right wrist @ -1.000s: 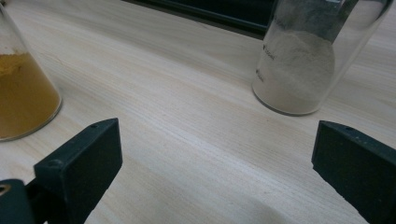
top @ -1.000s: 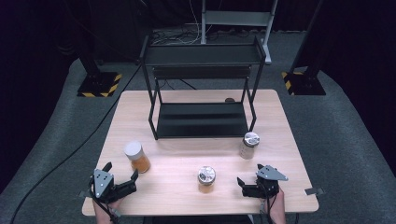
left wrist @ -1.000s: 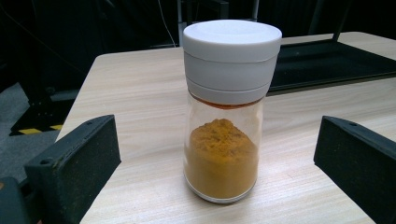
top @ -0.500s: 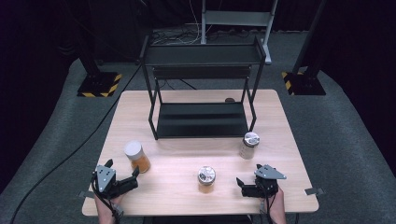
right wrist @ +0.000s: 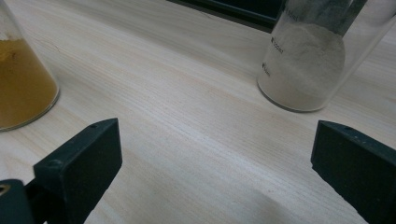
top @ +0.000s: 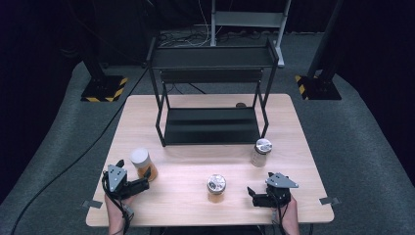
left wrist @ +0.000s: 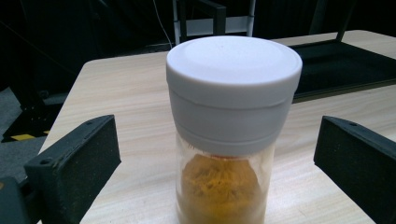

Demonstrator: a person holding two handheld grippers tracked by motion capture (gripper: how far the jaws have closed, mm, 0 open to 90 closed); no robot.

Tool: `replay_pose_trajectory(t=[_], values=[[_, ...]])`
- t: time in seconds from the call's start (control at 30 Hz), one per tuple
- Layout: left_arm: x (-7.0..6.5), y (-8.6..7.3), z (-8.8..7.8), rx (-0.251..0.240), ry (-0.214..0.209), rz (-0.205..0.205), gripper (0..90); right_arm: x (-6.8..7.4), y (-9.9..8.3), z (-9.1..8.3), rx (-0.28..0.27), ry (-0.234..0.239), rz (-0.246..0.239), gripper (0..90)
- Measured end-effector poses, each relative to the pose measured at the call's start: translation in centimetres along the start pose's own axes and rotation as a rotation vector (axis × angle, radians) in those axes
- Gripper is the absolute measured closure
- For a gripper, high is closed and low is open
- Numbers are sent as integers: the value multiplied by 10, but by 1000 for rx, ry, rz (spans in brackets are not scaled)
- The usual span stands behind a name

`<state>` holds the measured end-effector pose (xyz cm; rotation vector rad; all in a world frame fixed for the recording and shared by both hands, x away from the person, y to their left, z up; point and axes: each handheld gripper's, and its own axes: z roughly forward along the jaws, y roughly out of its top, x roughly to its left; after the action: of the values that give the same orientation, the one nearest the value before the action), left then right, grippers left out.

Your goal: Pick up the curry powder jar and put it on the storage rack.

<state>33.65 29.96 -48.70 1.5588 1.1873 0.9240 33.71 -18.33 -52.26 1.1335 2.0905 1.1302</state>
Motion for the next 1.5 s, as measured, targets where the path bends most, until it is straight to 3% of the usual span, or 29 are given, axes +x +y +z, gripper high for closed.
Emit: replay_pose_trajectory(t=[0.87, 0.9, 0.97, 1.17, 1.5], values=[[-4, 2, 19, 4, -5, -5, 0, 0, 0, 1, 7, -4, 0, 13], [-4, 2, 19, 7, -3, -3, 9, 0, 0, 1, 7, -4, 1, 14], [-4, 0, 18, 6, -10, 6, 157, 0, 0, 1, 6, -5, 2, 14], [-3, -5, 19, 5, -33, -12, 320, 0, 0, 1, 8, -5, 0, 15], [-1, -8, 18, -30, -46, -10, 349, 0, 0, 0, -3, -5, 2, 17]])
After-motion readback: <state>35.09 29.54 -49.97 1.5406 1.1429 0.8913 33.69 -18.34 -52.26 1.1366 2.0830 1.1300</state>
